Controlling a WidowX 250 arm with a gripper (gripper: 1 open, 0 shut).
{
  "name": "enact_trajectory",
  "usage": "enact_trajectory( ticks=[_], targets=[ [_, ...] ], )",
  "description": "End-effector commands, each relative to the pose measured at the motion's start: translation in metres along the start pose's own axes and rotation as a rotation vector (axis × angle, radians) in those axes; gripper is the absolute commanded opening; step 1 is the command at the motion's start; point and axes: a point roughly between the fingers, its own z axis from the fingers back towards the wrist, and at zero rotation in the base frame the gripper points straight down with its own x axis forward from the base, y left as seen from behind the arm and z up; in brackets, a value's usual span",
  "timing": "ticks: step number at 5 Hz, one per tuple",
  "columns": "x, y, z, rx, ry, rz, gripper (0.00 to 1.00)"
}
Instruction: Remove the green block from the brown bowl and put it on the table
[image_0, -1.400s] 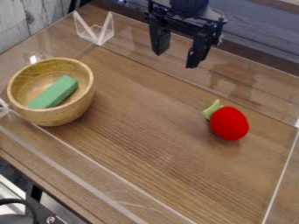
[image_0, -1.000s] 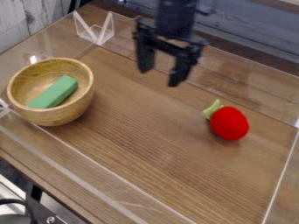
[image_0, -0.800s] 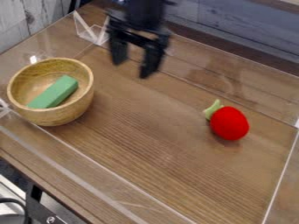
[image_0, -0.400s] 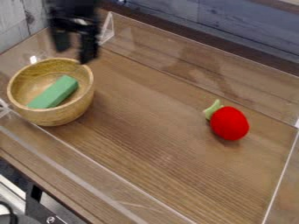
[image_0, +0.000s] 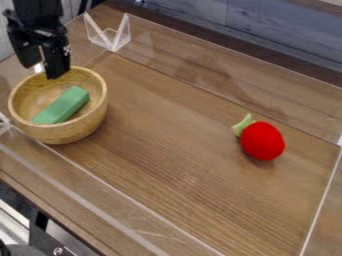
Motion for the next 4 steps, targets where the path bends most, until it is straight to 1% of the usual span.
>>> enact_trajectory(
  ticks=[1, 2, 3, 4],
  targets=[
    [0.002, 0.008, -0.007, 0.013, -0.017, 0.013, 1.00],
    [0.005, 0.012, -0.027, 0.002, -0.007, 0.017, 1.00],
    [0.009, 0.014, -0.042, -0.008, -0.010, 0.024, 1.00],
    [0.011, 0.011, -0.041, -0.023, -0.023, 0.029, 1.00]
  ],
)
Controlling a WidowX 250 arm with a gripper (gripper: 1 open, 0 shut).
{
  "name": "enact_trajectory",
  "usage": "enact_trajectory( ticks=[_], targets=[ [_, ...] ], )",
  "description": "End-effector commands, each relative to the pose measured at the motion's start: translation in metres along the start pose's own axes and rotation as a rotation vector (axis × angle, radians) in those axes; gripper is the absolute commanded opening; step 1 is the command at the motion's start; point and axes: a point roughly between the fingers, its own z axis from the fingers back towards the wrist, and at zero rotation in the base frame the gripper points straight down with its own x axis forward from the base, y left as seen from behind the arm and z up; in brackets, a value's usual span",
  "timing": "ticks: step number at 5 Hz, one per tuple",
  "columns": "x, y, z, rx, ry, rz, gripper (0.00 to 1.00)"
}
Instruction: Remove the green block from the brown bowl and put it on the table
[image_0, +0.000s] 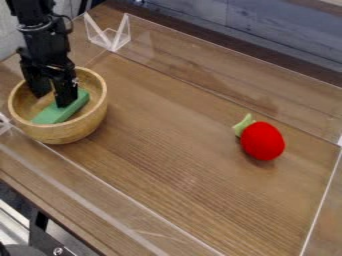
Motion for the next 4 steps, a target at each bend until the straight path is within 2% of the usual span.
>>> enact_trajectory(
  ticks=[1, 2, 4],
  targets=[
    [0.0003, -0.0012, 0.0199, 0.009, -0.042, 0.015, 1.00],
    [-0.0002, -0.0050, 0.0288, -0.002, -0.051, 0.021, 1.00],
    [0.0001, -0.0066, 0.0278, -0.017, -0.044, 0.031, 1.00]
  ],
)
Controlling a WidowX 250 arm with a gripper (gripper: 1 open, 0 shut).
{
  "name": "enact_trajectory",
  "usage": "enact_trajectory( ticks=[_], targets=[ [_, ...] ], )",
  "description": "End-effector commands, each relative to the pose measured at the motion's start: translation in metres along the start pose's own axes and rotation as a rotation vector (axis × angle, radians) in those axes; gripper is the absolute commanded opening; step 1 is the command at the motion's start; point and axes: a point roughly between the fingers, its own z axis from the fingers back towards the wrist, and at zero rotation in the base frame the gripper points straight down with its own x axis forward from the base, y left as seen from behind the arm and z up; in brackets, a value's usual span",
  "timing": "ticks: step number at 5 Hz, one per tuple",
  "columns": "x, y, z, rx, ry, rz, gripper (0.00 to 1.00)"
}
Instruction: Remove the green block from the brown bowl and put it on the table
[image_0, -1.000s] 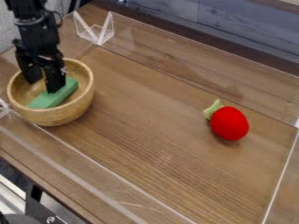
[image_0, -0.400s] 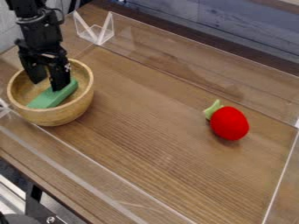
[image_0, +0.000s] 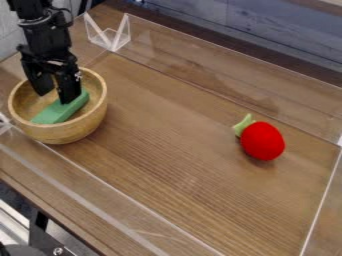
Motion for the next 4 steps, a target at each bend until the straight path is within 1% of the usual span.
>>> enact_trajectory(
  ticks=[1, 4],
  targets=[
    [0.0043, 0.0032, 0.0183, 0.034, -0.050, 0.007, 1.00],
    [0.0059, 0.0028, 0.0144, 0.022, -0.036, 0.020, 1.00]
  ],
)
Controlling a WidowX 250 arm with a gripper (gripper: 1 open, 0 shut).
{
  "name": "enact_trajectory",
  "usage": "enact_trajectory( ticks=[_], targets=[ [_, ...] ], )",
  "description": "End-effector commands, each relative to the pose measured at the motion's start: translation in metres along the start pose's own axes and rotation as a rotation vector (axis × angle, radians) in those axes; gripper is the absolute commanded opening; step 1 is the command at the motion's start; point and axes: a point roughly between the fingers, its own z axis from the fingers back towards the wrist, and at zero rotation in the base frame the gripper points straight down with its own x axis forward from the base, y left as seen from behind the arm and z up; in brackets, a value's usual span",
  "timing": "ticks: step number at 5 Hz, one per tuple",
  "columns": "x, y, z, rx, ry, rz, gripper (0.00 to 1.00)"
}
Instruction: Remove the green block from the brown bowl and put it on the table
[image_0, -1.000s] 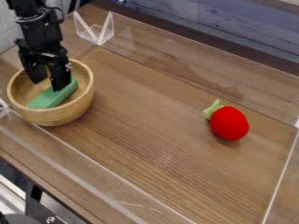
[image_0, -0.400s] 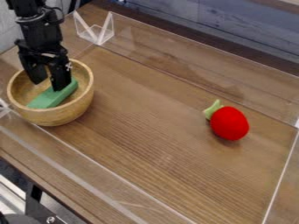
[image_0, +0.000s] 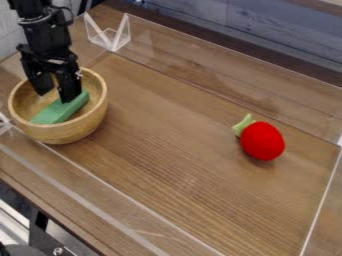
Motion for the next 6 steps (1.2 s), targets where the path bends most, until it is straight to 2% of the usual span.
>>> enact_trajectory(
  ticks=[1, 4, 5, 6],
  targets=[
    [0.006, 0.005, 0.010, 0.024, -0.032, 0.005, 1.00],
    [0.010, 0.006, -0.014, 0.026, -0.003, 0.016, 1.00],
    [0.011, 0.007, -0.020, 0.026, 0.006, 0.020, 0.00],
    [0.011, 0.006, -0.021, 0.024, 0.006, 0.022, 0.00]
  ],
)
